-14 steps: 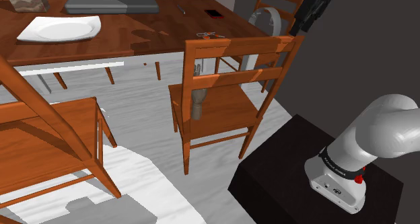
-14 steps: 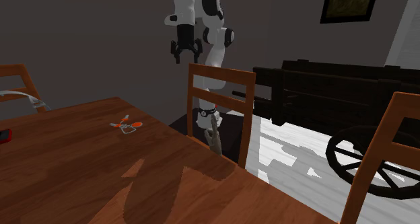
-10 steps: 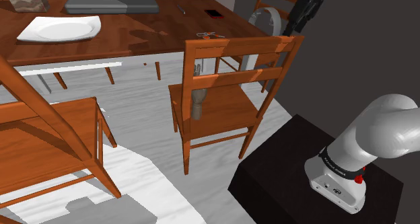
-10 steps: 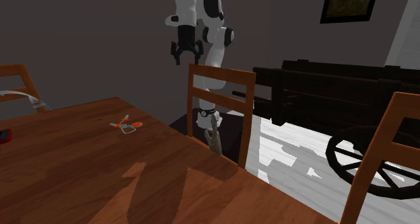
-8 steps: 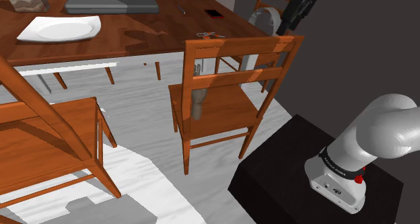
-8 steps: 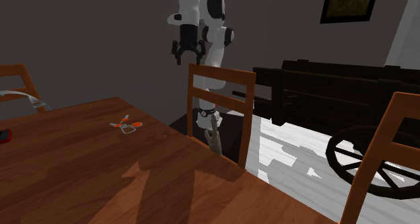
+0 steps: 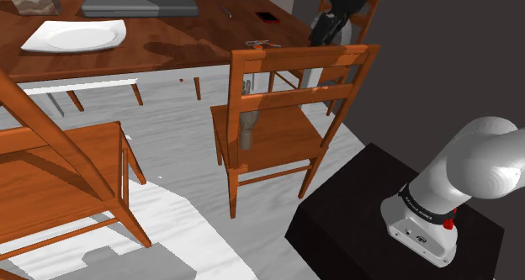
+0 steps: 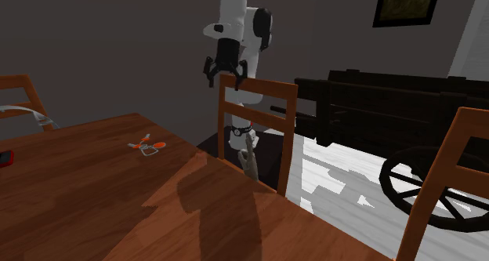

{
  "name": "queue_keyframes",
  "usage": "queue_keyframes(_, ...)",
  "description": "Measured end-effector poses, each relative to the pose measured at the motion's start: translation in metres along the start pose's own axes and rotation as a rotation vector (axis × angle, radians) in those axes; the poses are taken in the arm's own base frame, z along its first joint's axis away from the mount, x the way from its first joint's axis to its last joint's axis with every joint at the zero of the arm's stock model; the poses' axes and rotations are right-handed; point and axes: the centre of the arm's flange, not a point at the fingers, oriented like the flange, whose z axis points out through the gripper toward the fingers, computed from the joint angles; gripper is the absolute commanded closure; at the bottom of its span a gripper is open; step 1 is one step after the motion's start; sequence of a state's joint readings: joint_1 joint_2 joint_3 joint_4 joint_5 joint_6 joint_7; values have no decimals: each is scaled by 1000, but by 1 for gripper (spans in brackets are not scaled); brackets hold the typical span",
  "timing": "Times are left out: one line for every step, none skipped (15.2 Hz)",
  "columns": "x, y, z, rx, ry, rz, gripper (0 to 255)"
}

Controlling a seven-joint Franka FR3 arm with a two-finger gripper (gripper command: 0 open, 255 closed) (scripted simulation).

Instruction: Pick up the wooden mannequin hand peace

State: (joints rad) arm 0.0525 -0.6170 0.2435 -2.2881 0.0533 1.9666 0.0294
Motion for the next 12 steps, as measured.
queue_keyframes(3,-10,-2,-27,29,-23,0)
queue_keyframes(12,-15,5,-17,35,-35,0)
queue_keyframes(24,-26,33,2,-13,-44,0)
queue_keyframes(32,-39,62,9,-49,-59,0)
queue_keyframes(37,-49,83,10,-69,-74,0)
queue_keyframes(40,-56,90,7,-73,-83,0)
queue_keyframes(46,-66,103,3,-78,-102,0)
queue_keyframes(52,-77,114,-1,-81,-120,0)
queue_keyframes(56,-84,126,-6,-81,-136,0)
queue_keyframes(61,-95,135,-10,-79,-152,0)
queue_keyframes(69,-102,138,-17,-62,-159,0)
queue_keyframes(77,-109,139,-25,-42,-167,0)
